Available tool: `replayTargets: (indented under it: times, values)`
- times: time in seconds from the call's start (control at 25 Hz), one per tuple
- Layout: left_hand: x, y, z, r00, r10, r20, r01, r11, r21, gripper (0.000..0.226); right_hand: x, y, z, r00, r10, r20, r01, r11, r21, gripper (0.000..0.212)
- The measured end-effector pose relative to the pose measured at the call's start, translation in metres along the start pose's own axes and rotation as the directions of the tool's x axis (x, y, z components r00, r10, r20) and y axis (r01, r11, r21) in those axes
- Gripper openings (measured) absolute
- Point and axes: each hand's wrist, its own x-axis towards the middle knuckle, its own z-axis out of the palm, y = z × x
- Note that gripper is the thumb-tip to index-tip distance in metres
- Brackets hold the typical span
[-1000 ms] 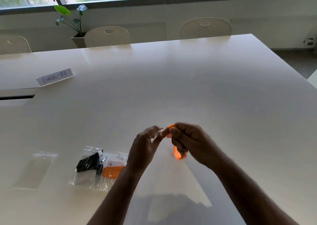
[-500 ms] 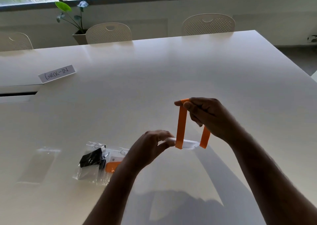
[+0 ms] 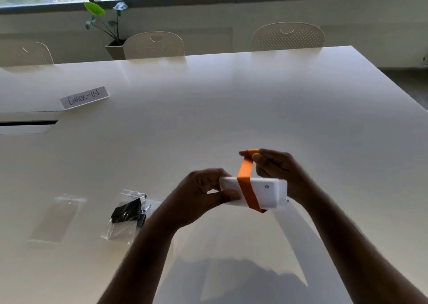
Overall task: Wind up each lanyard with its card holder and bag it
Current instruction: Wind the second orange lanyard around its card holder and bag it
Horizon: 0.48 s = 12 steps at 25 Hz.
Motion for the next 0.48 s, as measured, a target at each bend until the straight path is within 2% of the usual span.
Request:
replayTargets:
  times: [0.08,0.12,0.24,0.32,0.4,0.48]
  values:
    - [0.001,0.0,-0.003,0.997,-0.037,-0.069,0.034,0.998,-0.048,0.019,-0.006,0.009,0.011,0.994,0.05,0.097,-0.066,0.985,0.16,0.025]
    - [0.001,0.0,-0.003,0.993,-0.06,-0.105,0.052,0.996,-0.075,0.017,-0.011,0.017,0.016,0.994,0.047,0.103,-0.063,0.985,0.164,0.025]
    - [0.002,-0.006,-0.006,0.983,-0.086,-0.165,0.069,0.992,-0.106,0.016,-0.022,0.035,0.028,0.988,0.129,0.081,-0.134,0.989,0.064,0.009]
    - [0.001,-0.011,-0.009,0.978,-0.102,-0.182,0.079,0.988,-0.129,0.014,-0.027,0.043,0.032,0.983,0.145,0.112,-0.142,0.989,-0.035,0.022]
    - [0.002,-0.017,-0.013,0.969,-0.121,-0.214,0.095,0.988,-0.125,0.01,-0.029,0.039,0.035,0.986,0.11,0.128,-0.09,0.984,-0.154,0.023]
    - [0.004,-0.023,-0.012,0.952,-0.139,-0.271,0.109,0.987,-0.122,0.009,-0.03,0.033,0.038,0.99,0.096,0.106,-0.08,0.986,-0.146,0.033]
